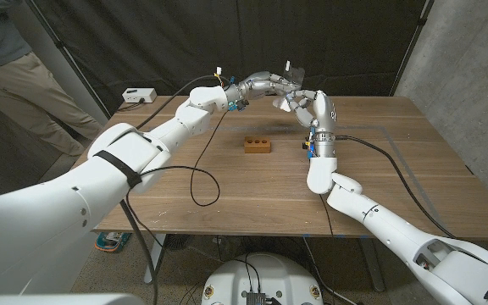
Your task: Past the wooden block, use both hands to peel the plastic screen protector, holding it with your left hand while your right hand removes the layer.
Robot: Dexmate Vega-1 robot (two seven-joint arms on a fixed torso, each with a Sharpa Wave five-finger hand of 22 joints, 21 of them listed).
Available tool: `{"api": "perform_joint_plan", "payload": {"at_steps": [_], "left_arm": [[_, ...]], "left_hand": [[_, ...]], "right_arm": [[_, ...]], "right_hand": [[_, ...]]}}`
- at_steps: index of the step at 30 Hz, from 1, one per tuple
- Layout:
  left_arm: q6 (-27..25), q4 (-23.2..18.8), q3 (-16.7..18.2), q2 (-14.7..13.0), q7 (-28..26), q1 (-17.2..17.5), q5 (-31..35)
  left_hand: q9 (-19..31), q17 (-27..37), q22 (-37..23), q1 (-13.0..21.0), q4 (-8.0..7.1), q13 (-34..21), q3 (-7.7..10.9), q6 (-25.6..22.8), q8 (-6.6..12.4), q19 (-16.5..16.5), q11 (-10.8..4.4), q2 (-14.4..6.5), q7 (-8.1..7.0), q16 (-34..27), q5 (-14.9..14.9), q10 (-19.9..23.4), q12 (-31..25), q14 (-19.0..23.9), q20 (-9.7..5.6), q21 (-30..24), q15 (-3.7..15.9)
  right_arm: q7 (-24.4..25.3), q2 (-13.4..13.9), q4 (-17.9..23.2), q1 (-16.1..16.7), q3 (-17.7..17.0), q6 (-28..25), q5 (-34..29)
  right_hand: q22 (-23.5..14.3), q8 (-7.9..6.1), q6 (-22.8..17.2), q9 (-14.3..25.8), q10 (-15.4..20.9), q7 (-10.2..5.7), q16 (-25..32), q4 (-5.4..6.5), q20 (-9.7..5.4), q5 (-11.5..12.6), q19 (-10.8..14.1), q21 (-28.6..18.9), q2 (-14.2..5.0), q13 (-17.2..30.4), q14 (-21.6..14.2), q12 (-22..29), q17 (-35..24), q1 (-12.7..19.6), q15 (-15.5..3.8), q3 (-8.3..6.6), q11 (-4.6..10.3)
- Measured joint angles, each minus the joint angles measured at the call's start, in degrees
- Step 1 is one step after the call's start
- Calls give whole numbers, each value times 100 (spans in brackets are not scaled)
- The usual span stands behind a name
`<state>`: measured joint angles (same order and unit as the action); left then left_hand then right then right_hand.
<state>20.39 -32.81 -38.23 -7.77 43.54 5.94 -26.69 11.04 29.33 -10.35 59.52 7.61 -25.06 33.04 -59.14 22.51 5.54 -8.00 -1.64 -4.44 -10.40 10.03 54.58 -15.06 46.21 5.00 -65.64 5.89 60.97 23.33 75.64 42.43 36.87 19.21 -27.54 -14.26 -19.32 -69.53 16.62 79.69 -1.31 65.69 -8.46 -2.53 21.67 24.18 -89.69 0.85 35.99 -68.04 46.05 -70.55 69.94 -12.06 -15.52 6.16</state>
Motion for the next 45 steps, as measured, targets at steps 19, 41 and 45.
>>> {"api": "perform_joint_plan", "payload": {"at_steps": [19,41,45], "left_arm": [[-1584,-1815,211,-562,-605,677,-431],[-1587,-2081,174,-728,-1218,806,-334],[-1560,-2053,174,-737,-1229,807,-331]], "left_hand": [[274,-147,31,-5,7,192,119,72,1,15,-9,-7,72,-24,-12,-139,176,-264,-75,43,-131],[330,-199,30,32,32,276,142,101,1,82,-40,-43,101,-85,-53,-105,225,-272,-111,43,-139],[330,-199,30,33,32,303,142,100,1,82,-40,-43,100,-85,-59,-105,225,-272,-111,43,-139]], "right_arm": [[226,-222,-137,23,-165,237,-201],[295,-663,-627,-21,-488,550,-552],[297,-777,-720,-21,-595,634,-659]], "right_hand": [[-185,117,133,246,-707,-133,-649,25,17,-91,-472,-39,14,89,760,-190,459,-190,110,-199,78],[125,887,3912,533,-3790,-12,-2690,580,112,-773,-1241,201,516,-53,1873,-1372,2650,-2243,565,645,-292],[190,983,5040,472,-4232,177,-2758,585,164,-595,-1292,201,559,-168,2059,-1512,2762,-2423,624,828,-379]]}}
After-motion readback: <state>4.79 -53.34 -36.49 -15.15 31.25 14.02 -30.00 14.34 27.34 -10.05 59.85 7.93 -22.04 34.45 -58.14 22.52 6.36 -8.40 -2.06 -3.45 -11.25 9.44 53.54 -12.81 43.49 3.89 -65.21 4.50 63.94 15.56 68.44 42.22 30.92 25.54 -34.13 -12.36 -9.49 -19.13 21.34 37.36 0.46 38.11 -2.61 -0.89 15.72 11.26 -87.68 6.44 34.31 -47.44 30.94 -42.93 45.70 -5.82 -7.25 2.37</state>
